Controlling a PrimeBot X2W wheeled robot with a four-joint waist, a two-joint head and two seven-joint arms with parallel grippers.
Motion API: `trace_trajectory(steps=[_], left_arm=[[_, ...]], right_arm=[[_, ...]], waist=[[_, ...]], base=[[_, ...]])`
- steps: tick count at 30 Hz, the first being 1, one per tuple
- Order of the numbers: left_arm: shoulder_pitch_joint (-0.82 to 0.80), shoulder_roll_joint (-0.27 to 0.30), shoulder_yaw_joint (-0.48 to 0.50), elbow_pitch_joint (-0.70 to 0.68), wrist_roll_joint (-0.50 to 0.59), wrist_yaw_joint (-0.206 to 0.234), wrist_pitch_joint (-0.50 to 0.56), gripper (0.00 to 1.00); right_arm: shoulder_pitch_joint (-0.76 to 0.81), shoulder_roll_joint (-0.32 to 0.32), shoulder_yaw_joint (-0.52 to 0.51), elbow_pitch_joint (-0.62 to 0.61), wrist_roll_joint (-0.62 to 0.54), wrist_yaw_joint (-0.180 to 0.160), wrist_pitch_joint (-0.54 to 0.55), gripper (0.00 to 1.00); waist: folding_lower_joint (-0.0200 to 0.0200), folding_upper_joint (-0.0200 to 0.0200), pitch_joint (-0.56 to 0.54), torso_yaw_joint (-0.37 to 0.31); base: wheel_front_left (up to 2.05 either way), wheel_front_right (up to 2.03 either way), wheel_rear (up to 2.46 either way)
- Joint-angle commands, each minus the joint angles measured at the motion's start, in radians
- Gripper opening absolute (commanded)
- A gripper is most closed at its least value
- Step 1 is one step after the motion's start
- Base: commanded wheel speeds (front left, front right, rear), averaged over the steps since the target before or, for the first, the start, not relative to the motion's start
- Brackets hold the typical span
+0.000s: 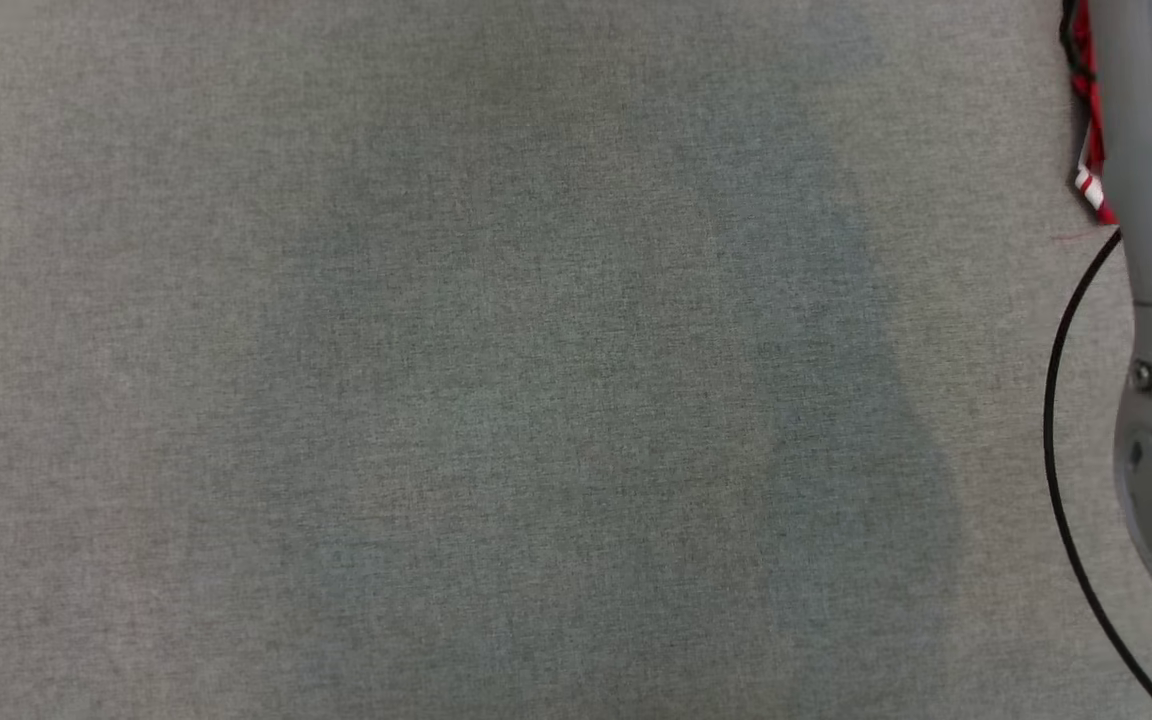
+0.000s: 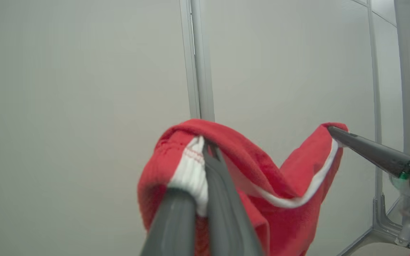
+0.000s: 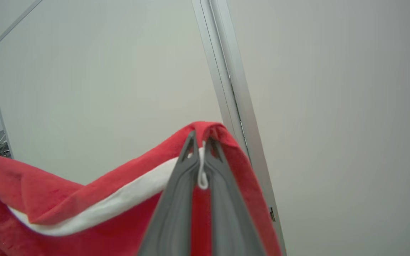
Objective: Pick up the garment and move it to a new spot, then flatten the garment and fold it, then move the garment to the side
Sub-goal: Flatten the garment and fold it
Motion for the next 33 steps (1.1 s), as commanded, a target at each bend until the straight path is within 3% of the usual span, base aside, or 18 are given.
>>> trace_trajectory(steps=[1, 10, 23, 33], left_arm=[[-0.021, -0.001, -0.014, 0.009, -0.016, -0.001, -0.011, 0.0], [0.122, 0.021, -0.1, 0.013, -0.06, -0.001, -0.043, 0.0], [0.722, -0.006, 0.101, -0.204, 0.056, -0.001, -0.044, 0.0], [1.152, -0.01, 0.143, -0.317, 0.181, -0.001, -0.044, 0.0]], right_arm=[[-0.029, -0.001, 0.004, 0.02, 0.004, 0.001, -0.009, 0.0], [0.113, 0.0, 0.093, 0.093, 0.036, 0.001, -0.033, 0.0], [0.633, -0.064, 0.217, -0.072, 0.096, 0.001, -0.034, 0.0], [1.034, -0.134, 0.265, -0.217, 0.172, 0.001, -0.035, 0.0]], waist=[[-0.0004, 0.0, 0.004, 0.003], [-0.0004, 0.0, 0.005, 0.011], [-0.0004, 0.0, -0.093, 0.017], [-0.0004, 0.0, -0.204, -0.004]], base=[[0.0, 0.0, 0.0], [0.0, 0.0, 0.0], [0.0, 0.0, 0.0], [0.0, 0.0, 0.0]])
